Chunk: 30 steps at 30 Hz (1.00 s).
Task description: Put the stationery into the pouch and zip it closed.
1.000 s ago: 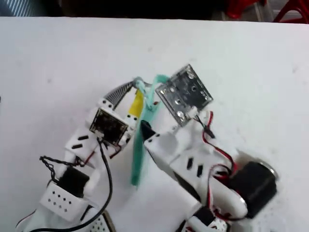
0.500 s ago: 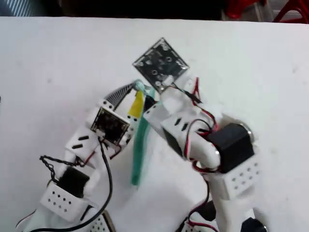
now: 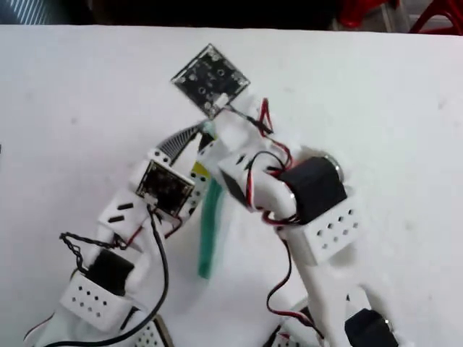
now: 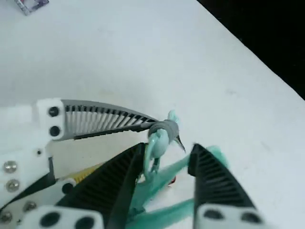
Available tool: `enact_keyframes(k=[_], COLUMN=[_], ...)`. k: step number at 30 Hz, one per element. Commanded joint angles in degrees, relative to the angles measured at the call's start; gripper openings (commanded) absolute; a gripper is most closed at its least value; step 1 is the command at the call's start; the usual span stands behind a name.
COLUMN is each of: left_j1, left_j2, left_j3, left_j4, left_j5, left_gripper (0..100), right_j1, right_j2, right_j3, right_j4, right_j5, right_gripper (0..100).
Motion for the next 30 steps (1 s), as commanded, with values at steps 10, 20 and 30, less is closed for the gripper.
enact_keyframes(k=[10,20,30], left_j1=[0.3,-7.5,-6.5], left_j2=[-2.4,-27.4,-32.6], left_j3=[-1.8,-9.0,-14.4], left_j4=[1.4,31.3,47.4], left_j5=[0.7,4.0,-2.5], left_gripper=[14,24,25], right_j1=[1.4,10.9,10.3], right_j2=[0.3,0.3,0.8], right_j3=[-1.8,-1.7,-0.6], right_j4=[-1.1,-7.8,-10.5], right_j5=[-0.3,-15.0,-27.6], right_gripper=[1.8,1.8,1.8])
